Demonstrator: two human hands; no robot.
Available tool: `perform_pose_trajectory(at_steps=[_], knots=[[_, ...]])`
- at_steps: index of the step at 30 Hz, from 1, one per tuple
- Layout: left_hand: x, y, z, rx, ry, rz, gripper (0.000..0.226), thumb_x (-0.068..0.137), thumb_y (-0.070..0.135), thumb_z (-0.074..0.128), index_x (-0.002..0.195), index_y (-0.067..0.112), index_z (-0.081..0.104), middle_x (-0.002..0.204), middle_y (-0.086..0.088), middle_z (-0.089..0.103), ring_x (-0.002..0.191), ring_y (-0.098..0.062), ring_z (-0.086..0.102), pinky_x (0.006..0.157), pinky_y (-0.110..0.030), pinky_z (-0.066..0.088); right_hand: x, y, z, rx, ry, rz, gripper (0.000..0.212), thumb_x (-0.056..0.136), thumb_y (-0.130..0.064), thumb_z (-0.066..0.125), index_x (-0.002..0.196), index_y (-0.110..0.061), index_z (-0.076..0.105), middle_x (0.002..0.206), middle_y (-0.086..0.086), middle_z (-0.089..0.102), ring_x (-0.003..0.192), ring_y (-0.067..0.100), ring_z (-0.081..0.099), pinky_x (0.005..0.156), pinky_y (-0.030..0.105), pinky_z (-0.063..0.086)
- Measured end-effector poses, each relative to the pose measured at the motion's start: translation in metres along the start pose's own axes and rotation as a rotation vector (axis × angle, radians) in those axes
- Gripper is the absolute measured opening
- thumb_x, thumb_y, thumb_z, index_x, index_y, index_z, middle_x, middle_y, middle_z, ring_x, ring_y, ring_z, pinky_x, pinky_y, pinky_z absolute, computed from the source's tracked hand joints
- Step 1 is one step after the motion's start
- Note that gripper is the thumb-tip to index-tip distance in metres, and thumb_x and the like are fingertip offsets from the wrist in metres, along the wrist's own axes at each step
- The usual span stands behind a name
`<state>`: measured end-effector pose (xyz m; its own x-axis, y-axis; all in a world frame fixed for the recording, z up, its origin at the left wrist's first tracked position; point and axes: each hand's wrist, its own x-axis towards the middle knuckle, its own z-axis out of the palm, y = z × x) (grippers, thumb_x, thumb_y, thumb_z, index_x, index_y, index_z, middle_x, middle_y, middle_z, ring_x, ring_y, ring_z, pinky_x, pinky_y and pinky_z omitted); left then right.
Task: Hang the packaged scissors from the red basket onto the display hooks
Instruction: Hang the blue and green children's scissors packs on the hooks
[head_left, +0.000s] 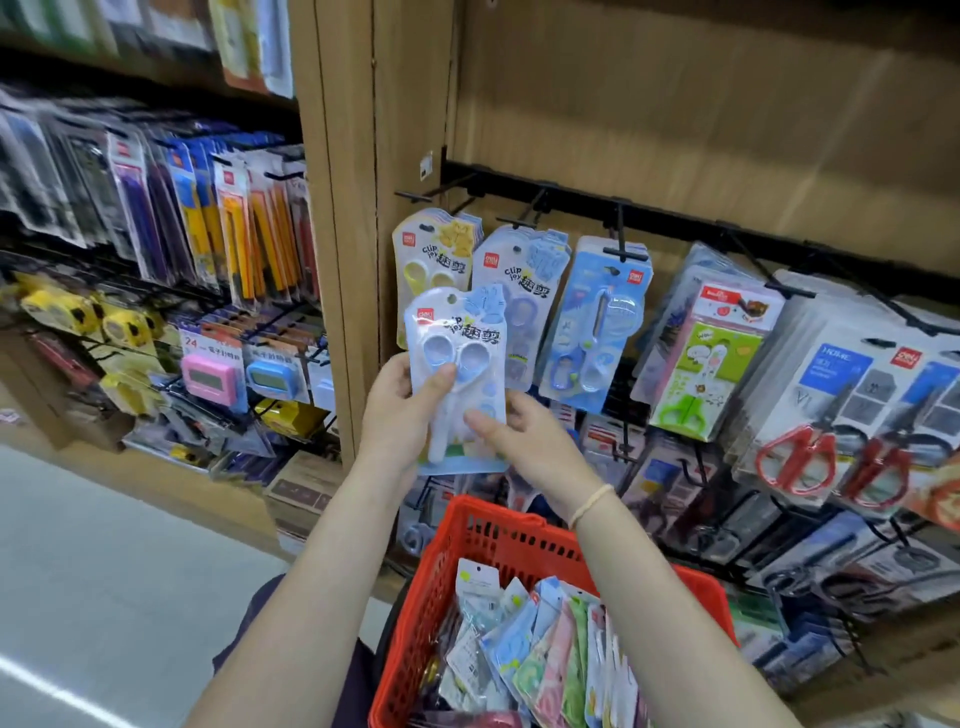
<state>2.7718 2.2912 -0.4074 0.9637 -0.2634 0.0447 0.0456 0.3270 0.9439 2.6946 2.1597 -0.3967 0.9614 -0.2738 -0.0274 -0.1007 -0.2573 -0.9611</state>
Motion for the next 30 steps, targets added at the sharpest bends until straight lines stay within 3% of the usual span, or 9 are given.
perform_pose_trajectory(at_steps=[2,4,7,10,13,18,25,30], knots=[[0.008,0.005,-0.006,-0.022,-0.005,0.023,0.008,0.097,0.014,0.068,0.104,0.015,0.064,0.093,0.007,0.076,0.09,-0.014,0.072,0.079,-0.038,0.059,0.006,0.001,0.018,-0.014,0.011,-0.052,0.017,0.097,-0.024,0.067,0.109,-0.013,0.067,0.095,0.011,0.073,0.072,0.03,0.067,0.061,0.037,0.056],[0.015,0.008,-0.018,0.022,-0.045,0.022,0.014,0.097,0.015,0.068,0.11,0.016,0.065,0.099,0.004,0.077,0.096,-0.017,0.073,0.082,-0.037,0.058,0.018,-0.002,0.025,0.019,0.093,-0.075,0.01,0.098,-0.02,0.065,0.104,-0.013,0.067,0.083,0.008,0.068,0.059,0.022,0.058,0.046,0.029,0.048],[0.023,0.01,-0.037,0.144,-0.074,-0.009,0.035,0.095,0.017,0.072,0.128,0.018,0.062,0.103,-0.002,0.078,0.099,-0.023,0.074,0.086,-0.042,0.058,0.036,-0.012,0.031,0.059,0.14,-0.095,0.017,0.099,-0.021,0.064,0.112,-0.012,0.067,0.094,0.008,0.072,0.075,0.02,0.066,0.058,0.029,0.052],[0.032,0.016,-0.044,0.18,-0.052,0.011,0.04,0.096,0.017,0.071,0.134,0.019,0.06,0.095,-0.003,0.077,0.086,-0.011,0.074,0.071,-0.028,0.059,0.052,-0.02,0.037,0.068,0.148,-0.124,0.016,0.099,-0.019,0.064,0.114,-0.014,0.066,0.1,-0.001,0.072,0.086,0.012,0.068,0.071,0.019,0.053],[0.042,0.022,-0.046,0.177,-0.038,0.051,0.042,0.096,0.016,0.071,0.136,0.016,0.059,0.103,-0.014,0.076,0.085,-0.011,0.072,0.068,-0.021,0.057,0.063,-0.026,0.042,0.076,0.166,-0.126,0.006,0.099,-0.021,0.064,0.104,-0.024,0.063,0.09,-0.007,0.069,0.075,0.007,0.064,0.06,0.02,0.05],[0.054,0.023,-0.045,0.133,-0.037,0.067,0.041,0.097,0.013,0.069,0.137,0.014,0.06,0.102,-0.014,0.075,0.082,-0.007,0.073,0.065,-0.015,0.053,0.076,-0.031,0.045,0.08,0.161,-0.125,0.011,0.099,-0.022,0.063,0.11,-0.019,0.063,0.087,-0.005,0.068,0.063,0.002,0.059,0.052,0.018,0.046],[0.065,0.023,-0.048,0.073,-0.049,0.077,0.04,0.096,0.012,0.07,0.135,0.018,0.063,0.095,-0.006,0.076,0.089,-0.015,0.073,0.072,-0.021,0.056,0.084,-0.036,0.049,0.094,0.177,-0.086,0.018,0.099,-0.023,0.064,0.11,-0.009,0.063,0.089,0.009,0.066,0.059,0.016,0.056,0.042,0.027,0.045],[0.067,0.022,-0.047,0.059,-0.057,0.083,0.045,0.096,0.012,0.07,0.14,0.015,0.06,0.1,-0.014,0.075,0.092,-0.017,0.073,0.078,-0.025,0.058,0.082,-0.037,0.048,0.125,0.186,-0.084,0.021,0.098,-0.022,0.065,0.111,-0.005,0.062,0.091,0.011,0.068,0.065,0.027,0.057,0.048,0.035,0.048]])
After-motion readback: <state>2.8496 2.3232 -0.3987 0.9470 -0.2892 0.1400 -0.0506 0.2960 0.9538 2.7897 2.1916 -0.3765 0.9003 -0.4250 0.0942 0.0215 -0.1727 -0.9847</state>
